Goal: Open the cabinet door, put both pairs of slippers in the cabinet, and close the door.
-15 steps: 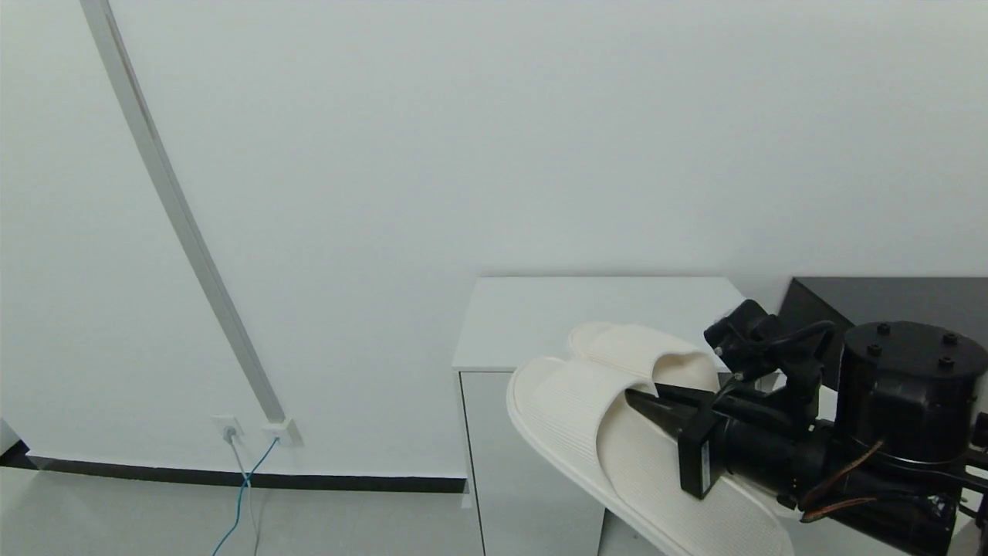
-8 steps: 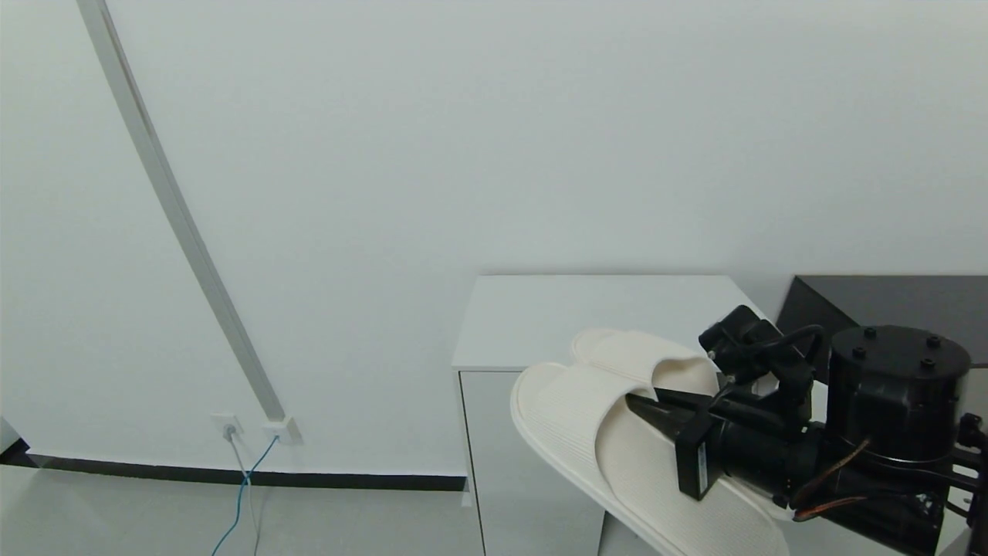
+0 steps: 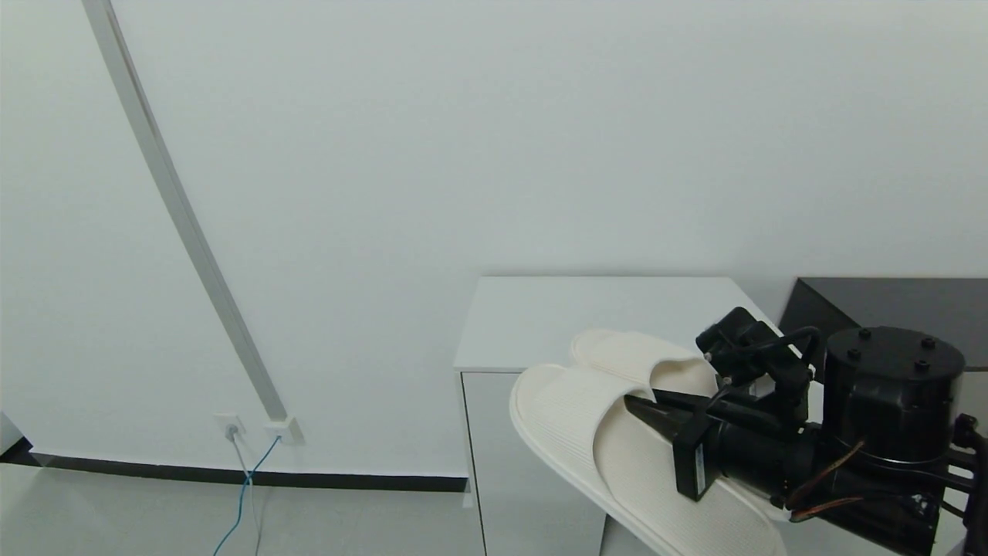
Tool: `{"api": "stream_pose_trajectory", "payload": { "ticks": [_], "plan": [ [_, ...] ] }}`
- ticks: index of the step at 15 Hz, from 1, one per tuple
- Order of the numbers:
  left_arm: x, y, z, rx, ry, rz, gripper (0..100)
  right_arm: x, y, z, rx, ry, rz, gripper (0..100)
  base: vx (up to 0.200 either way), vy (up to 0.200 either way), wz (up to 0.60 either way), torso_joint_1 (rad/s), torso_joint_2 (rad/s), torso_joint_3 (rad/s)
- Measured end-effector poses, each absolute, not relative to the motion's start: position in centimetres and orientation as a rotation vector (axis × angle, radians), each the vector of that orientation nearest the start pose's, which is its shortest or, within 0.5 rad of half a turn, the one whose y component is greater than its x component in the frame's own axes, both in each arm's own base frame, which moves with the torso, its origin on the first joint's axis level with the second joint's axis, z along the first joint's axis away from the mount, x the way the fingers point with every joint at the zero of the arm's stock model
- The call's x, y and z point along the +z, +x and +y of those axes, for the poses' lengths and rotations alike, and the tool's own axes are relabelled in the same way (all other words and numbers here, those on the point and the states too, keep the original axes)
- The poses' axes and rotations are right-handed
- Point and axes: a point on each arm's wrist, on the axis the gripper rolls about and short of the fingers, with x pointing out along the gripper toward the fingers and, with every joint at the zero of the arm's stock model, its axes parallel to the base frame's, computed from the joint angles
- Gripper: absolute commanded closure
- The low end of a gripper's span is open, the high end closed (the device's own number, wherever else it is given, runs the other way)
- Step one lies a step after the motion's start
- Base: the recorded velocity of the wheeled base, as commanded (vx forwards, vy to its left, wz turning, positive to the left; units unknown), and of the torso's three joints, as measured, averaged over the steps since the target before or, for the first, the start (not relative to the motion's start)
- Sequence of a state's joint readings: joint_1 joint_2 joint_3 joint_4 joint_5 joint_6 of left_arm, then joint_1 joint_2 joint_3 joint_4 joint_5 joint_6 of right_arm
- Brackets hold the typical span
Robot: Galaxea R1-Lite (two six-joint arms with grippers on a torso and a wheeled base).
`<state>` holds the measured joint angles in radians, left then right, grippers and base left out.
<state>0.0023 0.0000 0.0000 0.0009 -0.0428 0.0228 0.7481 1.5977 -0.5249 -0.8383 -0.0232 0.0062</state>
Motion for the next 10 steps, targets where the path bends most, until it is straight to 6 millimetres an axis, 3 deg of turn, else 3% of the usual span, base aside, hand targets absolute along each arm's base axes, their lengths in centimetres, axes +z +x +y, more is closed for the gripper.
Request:
{"api": "stream_pose_trajectory", "payload": {
  "ticks": [10],
  "plan": [
    [7.53, -2.28, -0.10, -0.040, 0.023, 0.001, 100, 15.59, 18.90, 17.47, 0.719, -0.093, 0.234, 100, 0.000, -0.200, 0.00, 0.005, 0.00, 0.001]
  ]
}}
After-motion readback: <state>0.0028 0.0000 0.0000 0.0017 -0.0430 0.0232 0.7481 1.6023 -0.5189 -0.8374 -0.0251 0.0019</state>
